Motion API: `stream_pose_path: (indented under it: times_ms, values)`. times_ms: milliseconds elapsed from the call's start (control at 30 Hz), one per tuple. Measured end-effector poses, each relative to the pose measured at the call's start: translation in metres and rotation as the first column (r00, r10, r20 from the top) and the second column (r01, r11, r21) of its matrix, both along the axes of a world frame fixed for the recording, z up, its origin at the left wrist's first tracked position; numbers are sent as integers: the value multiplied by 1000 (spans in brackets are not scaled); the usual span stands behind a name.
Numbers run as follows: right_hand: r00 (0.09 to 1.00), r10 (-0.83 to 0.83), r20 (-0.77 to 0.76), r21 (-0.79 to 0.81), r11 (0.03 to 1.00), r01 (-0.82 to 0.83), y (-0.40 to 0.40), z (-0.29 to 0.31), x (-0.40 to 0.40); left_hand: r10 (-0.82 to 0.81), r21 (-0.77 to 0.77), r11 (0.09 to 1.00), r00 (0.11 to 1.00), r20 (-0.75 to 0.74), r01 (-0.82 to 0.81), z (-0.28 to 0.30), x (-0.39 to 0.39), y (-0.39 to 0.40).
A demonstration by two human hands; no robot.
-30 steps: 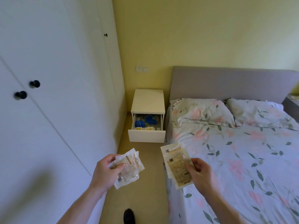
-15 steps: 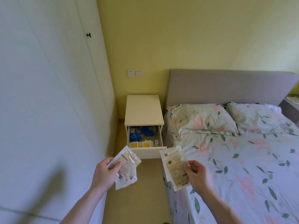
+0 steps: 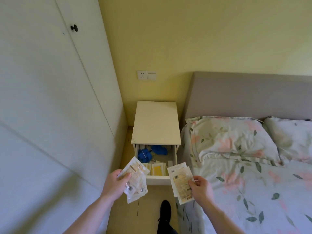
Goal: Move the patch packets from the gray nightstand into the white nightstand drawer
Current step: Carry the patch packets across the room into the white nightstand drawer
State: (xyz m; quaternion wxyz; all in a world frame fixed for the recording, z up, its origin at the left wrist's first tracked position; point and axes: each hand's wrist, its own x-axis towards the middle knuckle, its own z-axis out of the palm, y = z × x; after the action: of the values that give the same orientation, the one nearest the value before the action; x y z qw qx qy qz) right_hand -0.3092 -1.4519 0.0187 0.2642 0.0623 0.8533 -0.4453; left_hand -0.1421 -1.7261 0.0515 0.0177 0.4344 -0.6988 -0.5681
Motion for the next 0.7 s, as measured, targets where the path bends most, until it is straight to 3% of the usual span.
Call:
stream_pose_path:
  times_ms: [233,300,433,700]
  values:
    - [978,118,173,227,961,-157,-39,-110,-112,80,56,994,983,163,-90,-57,-100,-57]
    - [971,152,185,274,941,-199,-53,-115,-127,108,103,986,976,188,-128,-70,-117,-64]
    - [967,127,219,233,956,-178,-102,-132,-163,102,146,979,963,249,-142,-129,-159,-91]
    - [972,60,229,211,971,-110,-162,-256,-201,6,121,991,945,327,-48,-277,-219,-134]
